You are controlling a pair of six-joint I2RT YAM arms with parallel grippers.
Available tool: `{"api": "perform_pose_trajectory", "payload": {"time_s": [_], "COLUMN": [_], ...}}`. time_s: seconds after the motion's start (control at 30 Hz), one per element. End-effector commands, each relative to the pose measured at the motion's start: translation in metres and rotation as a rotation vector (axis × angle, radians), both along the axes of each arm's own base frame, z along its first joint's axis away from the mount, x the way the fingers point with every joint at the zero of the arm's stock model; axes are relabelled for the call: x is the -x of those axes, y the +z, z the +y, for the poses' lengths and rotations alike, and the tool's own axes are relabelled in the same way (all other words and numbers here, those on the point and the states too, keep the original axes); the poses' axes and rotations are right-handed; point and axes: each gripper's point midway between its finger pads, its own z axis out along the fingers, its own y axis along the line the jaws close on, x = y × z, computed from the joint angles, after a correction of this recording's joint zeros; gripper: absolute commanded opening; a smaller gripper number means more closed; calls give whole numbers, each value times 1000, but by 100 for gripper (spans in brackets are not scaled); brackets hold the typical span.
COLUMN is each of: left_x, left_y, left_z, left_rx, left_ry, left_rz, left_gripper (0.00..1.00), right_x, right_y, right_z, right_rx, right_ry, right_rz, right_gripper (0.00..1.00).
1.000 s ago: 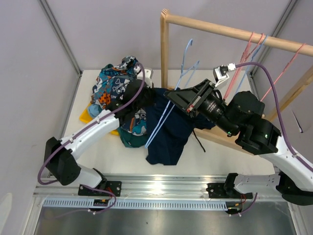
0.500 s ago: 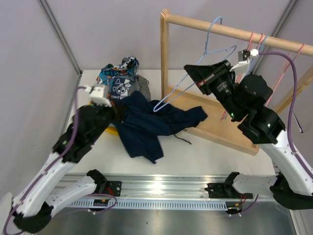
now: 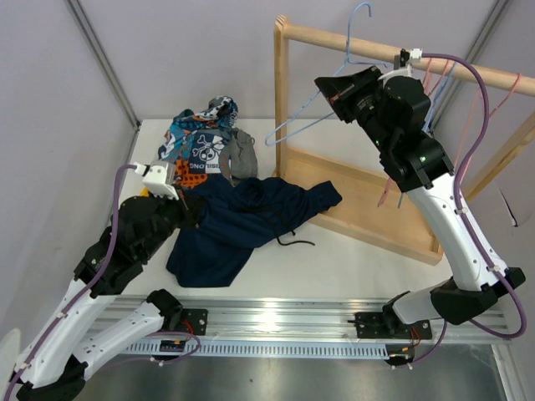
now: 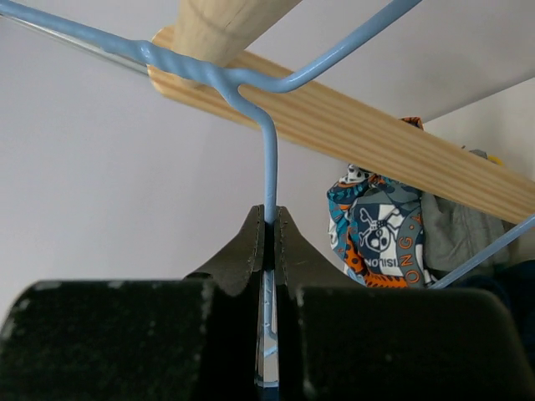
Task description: Remove the shorts from the hanger
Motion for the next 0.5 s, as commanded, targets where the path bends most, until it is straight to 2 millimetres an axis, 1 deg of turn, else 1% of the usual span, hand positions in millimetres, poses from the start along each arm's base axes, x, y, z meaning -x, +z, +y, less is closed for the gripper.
{"api": "perform_pose_trajectory", "payload": {"time_s": [0.0,0.03,0.07,0.1,0.13,0.23,0.27,0.33,0.37,0.43,0.47], "left_x": [5,6,6,7,7,3,3,0,0,-4,-5], "left_y": [25,27,28,35,35,36,39,39,44,48,59], "left_z": [1,1,2,2,2,2,3,3,2,2,4], "left_rx": [67,66,64,72,65,48,47,36,38,22,22], "left_ry": [-5,-7,-6,-8,-9,-3,0,5,4,9,16], "left_rz": [-59,-59,-59,-70,-68,-69,-72,-69,-81,-93,-112], "left_gripper": [0,0,0,0,0,0,0,0,0,0,0], "right_x": [4,-1,-2,-2,-7,-7,-8,-5,-5,3,4], "right_y": [25,11,6,5,-12,-29,-46,-54,-66,-67,-71], "right_z": [-10,-8,-11,-13,-11,-11,-8,-8,-8,-9,-11], "right_rx": [-51,-40,-45,-51,-37,-43,-31,-37,-29,-25,-15], "right_ry": [-5,-10,-21,-27,-35,-36,-30,-28,-29,-31,-42], "right_rz": [-59,-31,-19,-22,9,41,74,87,108,106,113], "right_gripper": [0,0,0,0,0,0,0,0,0,0,0]}}
